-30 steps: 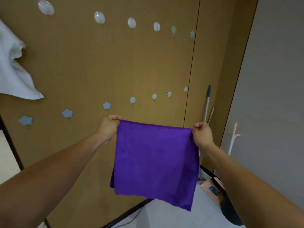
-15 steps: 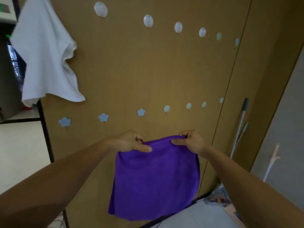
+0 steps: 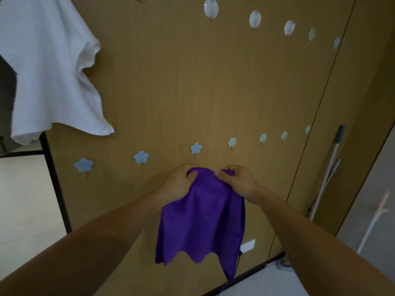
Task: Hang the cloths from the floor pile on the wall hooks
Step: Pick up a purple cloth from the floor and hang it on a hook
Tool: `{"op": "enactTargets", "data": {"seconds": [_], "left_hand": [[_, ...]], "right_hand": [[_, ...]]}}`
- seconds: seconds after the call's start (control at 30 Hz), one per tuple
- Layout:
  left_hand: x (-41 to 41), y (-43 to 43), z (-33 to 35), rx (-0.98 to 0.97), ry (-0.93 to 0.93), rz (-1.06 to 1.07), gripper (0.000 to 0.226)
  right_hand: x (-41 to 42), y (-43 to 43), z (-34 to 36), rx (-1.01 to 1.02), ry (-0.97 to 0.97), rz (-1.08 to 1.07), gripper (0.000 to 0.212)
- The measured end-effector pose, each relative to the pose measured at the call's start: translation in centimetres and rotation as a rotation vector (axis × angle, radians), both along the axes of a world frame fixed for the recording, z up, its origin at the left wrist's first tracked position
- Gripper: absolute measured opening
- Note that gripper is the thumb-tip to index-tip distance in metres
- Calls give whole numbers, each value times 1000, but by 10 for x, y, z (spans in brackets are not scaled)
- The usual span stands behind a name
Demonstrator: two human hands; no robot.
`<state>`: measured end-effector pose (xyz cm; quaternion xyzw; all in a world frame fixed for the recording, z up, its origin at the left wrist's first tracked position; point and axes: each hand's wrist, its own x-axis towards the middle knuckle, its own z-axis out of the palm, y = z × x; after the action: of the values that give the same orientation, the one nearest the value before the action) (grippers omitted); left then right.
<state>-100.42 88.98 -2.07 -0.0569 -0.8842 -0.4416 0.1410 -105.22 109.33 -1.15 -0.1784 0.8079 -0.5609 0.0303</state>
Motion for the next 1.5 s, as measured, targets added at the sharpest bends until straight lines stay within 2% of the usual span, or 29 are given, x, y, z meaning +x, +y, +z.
{"op": "enactTargets", "data": {"seconds": [0.07, 0.2, 0.33, 0.43, 0.57, 0.77, 0.87, 1.0, 1.1, 1.2, 1.27, 1.33, 1.4, 1.5], "left_hand": [[-15, -2, -7, 0, 38, -4, 22], [-53, -7, -20, 9, 87, 11, 12], [-100, -12, -30, -47, 144, 158, 15], [-133, -14, -34, -46, 194, 296, 10], [-173, -16, -38, -109, 173, 472, 30], [-200, -16, -53, -146, 139, 647, 34], [-200, -17, -63, -147, 92, 650, 32], [-200, -15, -73, -27, 77, 641, 38], [-203, -18, -82, 60, -129, 603, 42], [-190, -26, -110, -25, -335, 532, 30], [-179, -32, -132, -63, -323, 575, 30], [-174, -33, -143, -74, -283, 643, 30], [-178, -28, -145, -111, -219, 686, 34], [-179, -15, -150, -172, -145, 740, 38]], "right_hand": [[-19, -4, -6, -15, -6, 26, 21], [-69, -12, -22, -48, 6, 18, 20], [-125, -27, -37, 118, 132, -1, 33], [-163, -40, -40, 113, 225, -21, 22], [-206, -60, -42, 154, 355, -103, 19], [-234, -83, -56, 186, 419, -167, 26], [-237, -82, -71, 194, 386, -159, 23], [-232, -84, -84, 141, 281, -172, 23], [-229, -88, -90, 105, 191, -162, 26], [-231, -82, -109, 172, 66, -105, 16], [-231, -76, -125, 180, 6, -65, 12], [-227, -73, -138, 86, -20, -57, 17], [-223, -74, -148, 3, 0, -84, 17], [-217, -77, -162, 11, 63, -97, 6]]}}
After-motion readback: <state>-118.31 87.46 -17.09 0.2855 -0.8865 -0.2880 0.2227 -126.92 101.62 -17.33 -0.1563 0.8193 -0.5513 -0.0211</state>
